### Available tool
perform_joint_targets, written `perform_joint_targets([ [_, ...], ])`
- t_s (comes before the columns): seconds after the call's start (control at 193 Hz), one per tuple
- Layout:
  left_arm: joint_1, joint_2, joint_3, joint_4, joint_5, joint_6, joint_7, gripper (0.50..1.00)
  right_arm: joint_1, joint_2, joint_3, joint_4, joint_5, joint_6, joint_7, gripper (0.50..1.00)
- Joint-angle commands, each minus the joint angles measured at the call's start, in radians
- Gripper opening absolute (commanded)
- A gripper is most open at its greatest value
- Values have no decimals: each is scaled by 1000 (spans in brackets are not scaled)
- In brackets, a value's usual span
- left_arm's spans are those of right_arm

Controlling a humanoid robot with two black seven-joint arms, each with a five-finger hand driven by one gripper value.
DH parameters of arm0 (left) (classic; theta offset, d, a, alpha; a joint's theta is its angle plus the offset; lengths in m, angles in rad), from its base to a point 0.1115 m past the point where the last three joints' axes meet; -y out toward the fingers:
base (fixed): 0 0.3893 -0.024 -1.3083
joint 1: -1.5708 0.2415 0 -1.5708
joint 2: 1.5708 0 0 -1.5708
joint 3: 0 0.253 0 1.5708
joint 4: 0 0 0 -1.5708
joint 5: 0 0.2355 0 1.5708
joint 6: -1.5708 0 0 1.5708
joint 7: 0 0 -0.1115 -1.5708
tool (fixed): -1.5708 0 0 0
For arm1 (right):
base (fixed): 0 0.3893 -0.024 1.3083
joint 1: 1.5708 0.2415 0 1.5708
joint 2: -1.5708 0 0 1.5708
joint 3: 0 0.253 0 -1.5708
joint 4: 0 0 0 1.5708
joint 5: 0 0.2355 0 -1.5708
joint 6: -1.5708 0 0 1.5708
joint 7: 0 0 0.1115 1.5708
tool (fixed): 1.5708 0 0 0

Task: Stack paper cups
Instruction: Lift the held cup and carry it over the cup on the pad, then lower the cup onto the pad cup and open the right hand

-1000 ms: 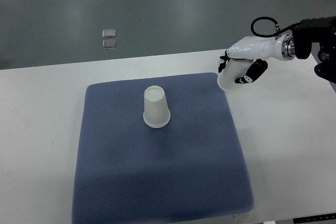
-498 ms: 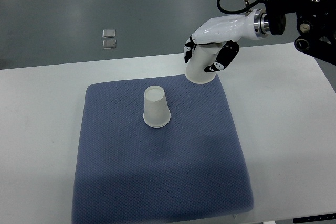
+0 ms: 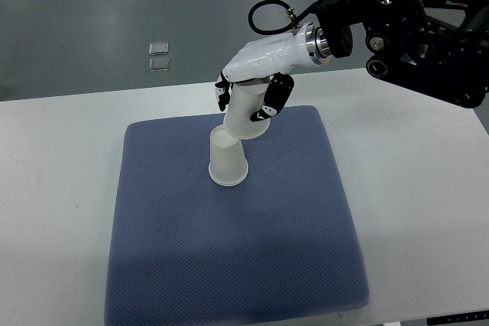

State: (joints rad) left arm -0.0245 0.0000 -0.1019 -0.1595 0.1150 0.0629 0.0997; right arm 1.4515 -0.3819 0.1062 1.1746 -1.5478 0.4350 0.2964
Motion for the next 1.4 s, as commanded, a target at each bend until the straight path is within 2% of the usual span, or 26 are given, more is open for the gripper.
perform_joint_targets([
  [0.0,0,0,1,0,0,0,0,1000,-3,9,1,-32,0,2,0,668],
  [0.181,0,0,1,0,0,0,0,1000,-5,77,-3,-52,3,25,0,668],
  [0.352,0,0,1,0,0,0,0,1000,0,87,-3,-52,3,48,0,670],
  [0.793,0,0,-1,0,0,0,0,1000,-5,172,0,-125,0,45,0,670],
  [1.394,0,0,-1,0,0,0,0,1000,-20,169,-6,-148,-8,39,-2,674],
])
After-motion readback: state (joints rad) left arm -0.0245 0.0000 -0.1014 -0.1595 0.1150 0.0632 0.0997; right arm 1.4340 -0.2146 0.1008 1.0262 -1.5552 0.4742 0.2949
